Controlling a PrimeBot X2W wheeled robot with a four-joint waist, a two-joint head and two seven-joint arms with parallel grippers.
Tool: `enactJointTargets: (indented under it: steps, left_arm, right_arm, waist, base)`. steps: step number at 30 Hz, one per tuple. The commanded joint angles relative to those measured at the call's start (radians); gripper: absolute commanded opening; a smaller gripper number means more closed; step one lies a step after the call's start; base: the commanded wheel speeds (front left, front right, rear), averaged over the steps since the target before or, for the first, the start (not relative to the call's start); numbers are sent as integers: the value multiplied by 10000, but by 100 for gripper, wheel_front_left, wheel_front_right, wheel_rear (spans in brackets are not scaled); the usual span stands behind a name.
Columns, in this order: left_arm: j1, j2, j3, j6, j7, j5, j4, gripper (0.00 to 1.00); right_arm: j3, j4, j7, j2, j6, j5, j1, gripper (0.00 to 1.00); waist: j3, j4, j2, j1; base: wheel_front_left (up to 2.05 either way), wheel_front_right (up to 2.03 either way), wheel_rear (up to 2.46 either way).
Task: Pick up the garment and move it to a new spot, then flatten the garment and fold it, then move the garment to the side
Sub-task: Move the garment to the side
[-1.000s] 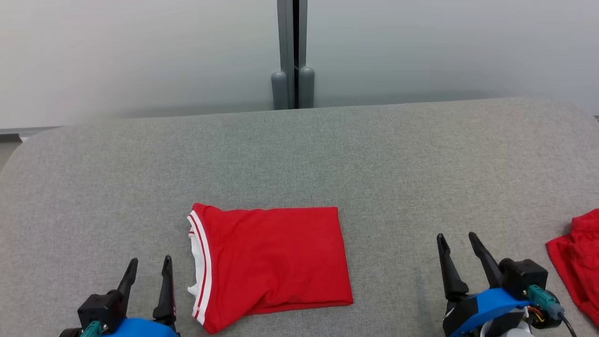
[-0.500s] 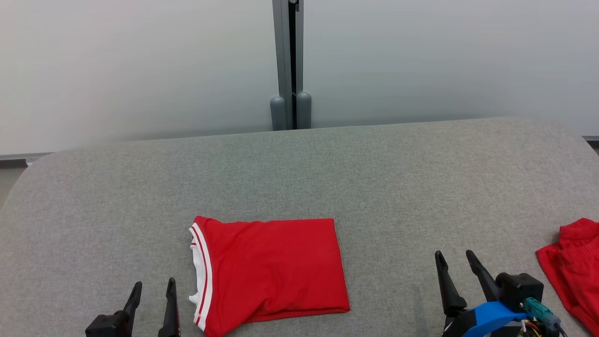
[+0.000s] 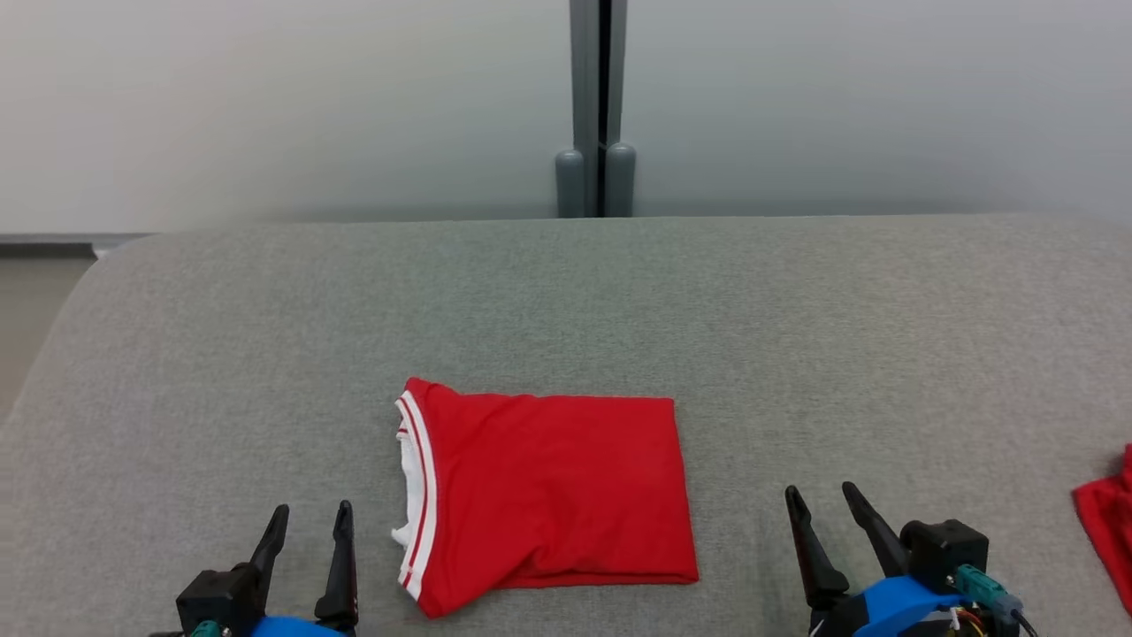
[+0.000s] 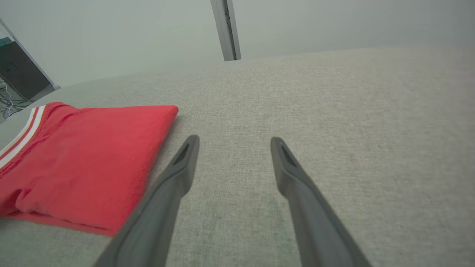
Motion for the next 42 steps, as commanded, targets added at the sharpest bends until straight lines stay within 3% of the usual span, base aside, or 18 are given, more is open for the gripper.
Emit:
enactJointTargets:
  steps: [1, 9, 14, 15, 16, 17, 22, 27, 42]
  left_arm:
    - [-261, 175, -151, 15, 5, -93, -86, 100]
    - [-487, 645, -617, 15, 5, -637, 49, 100]
    - [-421, 801, -608, 15, 5, -886, 145, 100]
    - [-378, 816, -618, 15, 5, -898, 149, 100]
    - [-349, 831, -628, 15, 5, -929, 145, 100]
    - [-316, 858, -616, 15, 5, -973, 140, 100]
    - [-344, 850, -656, 15, 4, -1011, 32, 100]
    - [-239, 812, -848, 15, 6, -911, -249, 100]
    - [-101, 610, -1817, 15, 6, -607, -1282, 100]
  right_arm:
    - [134, 79, -36, -23, 2, 91, -229, 100]
    - [857, 1241, -34, -29, 2, 249, -1193, 100]
    - [1110, 2758, -31, -35, 2, 419, -1763, 100]
    - [1139, 3115, -7, -38, 2, 631, -1879, 91]
    - [1219, 3417, 13, -37, 2, 712, -1970, 37]
    - [1314, 3529, 27, -32, 1, 899, -2050, 0]
    - [1308, 3260, -8, -63, -4, 870, -2211, 0]
    - [1000, 2515, -17, -42, -2, 383, -1994, 0]
    - [1258, 13, -20, -31, 2, -157, -810, 0]
  waist:
    - [380, 506, 0, 0]
    - [871, 2080, 0, 0]
    - [963, 2575, 0, 0]
    - [964, 2600, 0, 0]
    - [972, 2608, 0, 0]
    - [979, 2589, 0, 0]
    - [908, 2163, 0, 0]
    - [689, 1182, 0, 0]
    - [930, -3910, 0, 0]
  base:
    - [0, 0, 0]
    - [0, 0, 0]
    - [0, 0, 0]
    - [0, 0, 0]
    - [0, 0, 0]
    - [0, 0, 0]
    - [0, 0, 0]
    - [0, 0, 0]
    - [0, 0, 0]
